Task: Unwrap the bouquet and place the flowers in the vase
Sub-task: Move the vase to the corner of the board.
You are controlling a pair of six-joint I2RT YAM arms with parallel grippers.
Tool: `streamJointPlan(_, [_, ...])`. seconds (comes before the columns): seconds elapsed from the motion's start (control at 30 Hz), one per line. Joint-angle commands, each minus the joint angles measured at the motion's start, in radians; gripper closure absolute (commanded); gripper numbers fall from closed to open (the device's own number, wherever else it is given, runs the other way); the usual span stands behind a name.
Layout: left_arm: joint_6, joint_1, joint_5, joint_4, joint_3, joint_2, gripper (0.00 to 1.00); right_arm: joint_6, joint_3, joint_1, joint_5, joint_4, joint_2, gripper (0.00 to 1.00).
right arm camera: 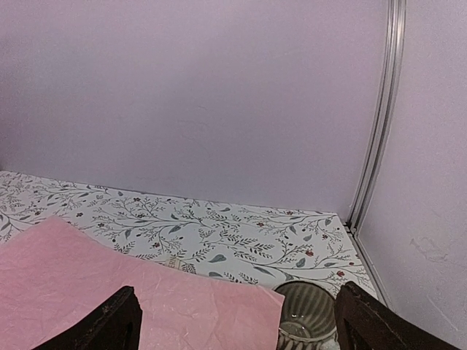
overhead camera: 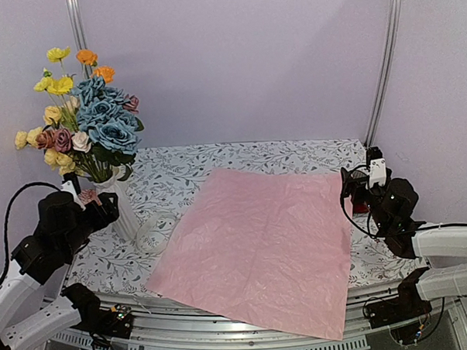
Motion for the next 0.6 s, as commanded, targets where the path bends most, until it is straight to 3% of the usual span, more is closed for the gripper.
streamJointPlan(0.0, [0.284,0.013,-0.056,0.174,-0.028,-0.015,0.02,0.011,-0.014,-0.006,-0.012,0.032,-0.018,0.06])
streamJointPlan(0.2, [0.516,0.018,0.068,0.448,-0.130,0.017,0.02,0.008,-0.011,-0.008,-0.009,0.034,-0.028,0.06])
streamJointPlan(0.57, [0.659,0.067,-0.080,0.751,-0.236,0.127,0.02,0.029,-0.013,-0.018,-0.028,0.048,-0.025,0.06])
